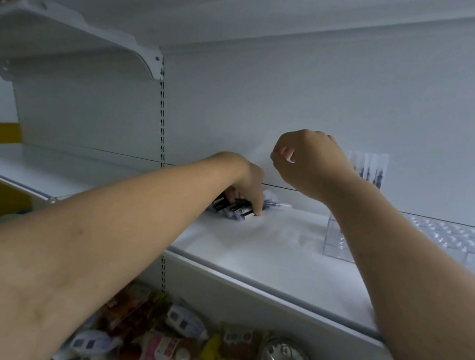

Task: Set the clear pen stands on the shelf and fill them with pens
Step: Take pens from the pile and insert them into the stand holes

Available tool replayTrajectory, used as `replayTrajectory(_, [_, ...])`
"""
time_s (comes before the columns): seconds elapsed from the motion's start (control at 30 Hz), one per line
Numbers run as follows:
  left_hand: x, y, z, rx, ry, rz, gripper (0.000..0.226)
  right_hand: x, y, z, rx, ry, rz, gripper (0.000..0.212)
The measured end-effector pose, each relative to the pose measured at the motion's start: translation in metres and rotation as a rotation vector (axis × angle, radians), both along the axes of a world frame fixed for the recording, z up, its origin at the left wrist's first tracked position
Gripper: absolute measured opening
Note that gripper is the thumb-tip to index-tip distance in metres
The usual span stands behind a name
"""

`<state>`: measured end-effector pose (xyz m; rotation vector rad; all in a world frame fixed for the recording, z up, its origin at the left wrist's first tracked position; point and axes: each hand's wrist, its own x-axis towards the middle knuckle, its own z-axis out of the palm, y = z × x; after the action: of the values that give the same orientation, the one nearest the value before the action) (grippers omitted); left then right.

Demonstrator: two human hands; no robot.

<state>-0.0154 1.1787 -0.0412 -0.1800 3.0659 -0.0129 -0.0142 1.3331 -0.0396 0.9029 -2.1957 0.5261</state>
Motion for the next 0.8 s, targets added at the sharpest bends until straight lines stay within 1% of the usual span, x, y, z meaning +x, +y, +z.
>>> replayTrajectory(0.13, [0.008, 0.011, -0.009, -0.007, -0.038, -0.004, 0.024, 0.001, 0.000, -0.001, 0.015, -0.015, 0.006, 0.017])
replayTrajectory(0.23, [0.020, 0.019, -0.015, -0.044, 0.026, -0.036, 0.027, 0.001, 0.000, -0.002, 0.019, -0.027, 0.008, 0.017])
replayTrajectory(0.33, [0.026, 0.015, -0.022, 0.013, 0.100, -0.054, 0.030, 0.002, 0.001, -0.003, 0.021, -0.016, 0.012, 0.017])
replayTrajectory(0.4, [0.027, 0.005, -0.026, 0.172, 0.125, -0.041, 0.026, 0.004, 0.002, -0.001, 0.014, 0.012, 0.019, 0.017])
replayTrajectory(0.47, [0.029, -0.007, -0.026, 0.338, 0.172, -0.041, 0.022, 0.009, 0.005, 0.005, -0.045, 0.076, 0.031, 0.016])
replayTrajectory(0.57, [0.038, -0.022, -0.025, 0.579, 0.291, -0.096, 0.020, 0.021, 0.013, 0.022, -0.234, 0.158, 0.087, 0.013])
replayTrajectory(0.6, [0.041, -0.025, -0.025, 0.688, 0.316, -0.126, 0.020, 0.025, 0.016, 0.029, -0.298, 0.172, 0.106, 0.012])
replayTrajectory(0.63, [0.046, -0.027, -0.023, 0.812, 0.318, -0.164, 0.020, 0.028, 0.021, 0.037, -0.353, 0.180, 0.121, 0.013])
replayTrajectory(0.7, [0.058, -0.027, -0.016, 1.021, 0.261, -0.253, 0.020, 0.033, 0.034, 0.053, -0.426, 0.180, 0.132, 0.014])
replayTrajectory(0.8, [0.072, -0.016, -0.003, 1.175, 0.192, -0.391, 0.026, 0.041, 0.062, 0.068, -0.466, 0.137, 0.157, 0.015])
